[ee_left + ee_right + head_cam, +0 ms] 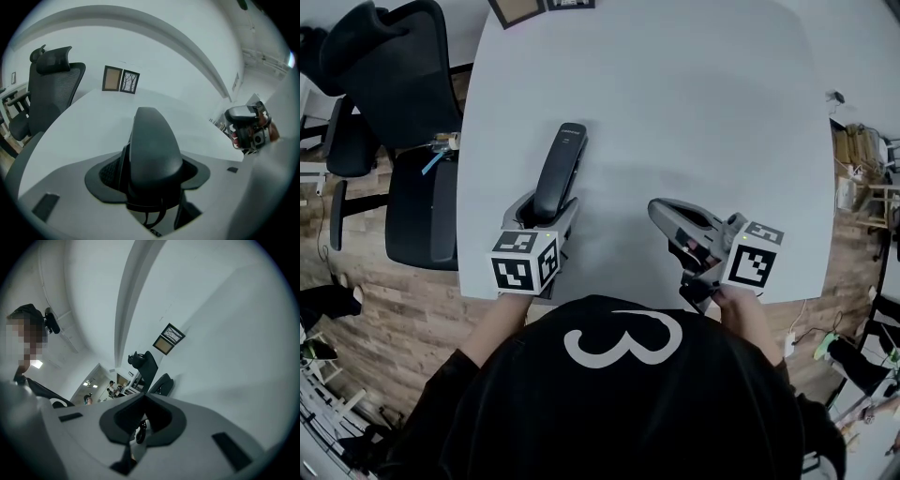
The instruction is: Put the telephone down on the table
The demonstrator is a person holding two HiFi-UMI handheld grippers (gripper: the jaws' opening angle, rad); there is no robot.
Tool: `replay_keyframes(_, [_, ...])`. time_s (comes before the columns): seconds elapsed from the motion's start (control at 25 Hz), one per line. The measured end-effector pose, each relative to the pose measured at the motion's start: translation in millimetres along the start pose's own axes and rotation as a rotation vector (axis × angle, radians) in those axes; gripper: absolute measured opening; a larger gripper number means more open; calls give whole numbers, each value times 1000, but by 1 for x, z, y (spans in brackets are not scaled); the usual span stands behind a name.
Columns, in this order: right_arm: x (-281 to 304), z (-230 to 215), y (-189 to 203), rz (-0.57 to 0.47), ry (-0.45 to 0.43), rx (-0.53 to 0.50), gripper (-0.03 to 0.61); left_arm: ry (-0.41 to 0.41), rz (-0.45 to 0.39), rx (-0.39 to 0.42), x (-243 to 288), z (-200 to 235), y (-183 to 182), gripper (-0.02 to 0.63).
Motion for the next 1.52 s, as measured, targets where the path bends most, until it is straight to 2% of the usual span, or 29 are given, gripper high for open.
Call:
replay_keyframes(0.4, [2, -1, 1, 32, -57, 9, 9, -75, 14, 70, -4, -16, 21, 295])
replay_keyframes(0.64, [4, 1, -2, 36, -91, 9, 9, -112, 84, 124, -2, -24, 28, 296])
replay_keyframes(0.84, [4, 1, -1, 45, -81, 3, 9, -147, 99, 173, 1, -26, 25, 299])
replay_keyframes(1.08, [4, 8, 5, 75, -54, -45, 10, -139, 133, 195, 7, -26, 19, 321])
replay_keyframes(1.28, [-6, 21, 24, 55, 4, -83, 11, -137, 81, 195, -8, -18, 19, 377])
replay_keyframes(1.52, [-24, 46, 42, 21, 20, -144, 10, -19, -20, 127, -52, -26, 3, 380])
Point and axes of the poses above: the fingertips, and each gripper's own axes: x forward along the fingers, z to its left, y out of its underside, the point moved 8 cm from there along -x, backward along the fingers, and after that the axes turned 3 degrees about z, right-handed, at the moved point
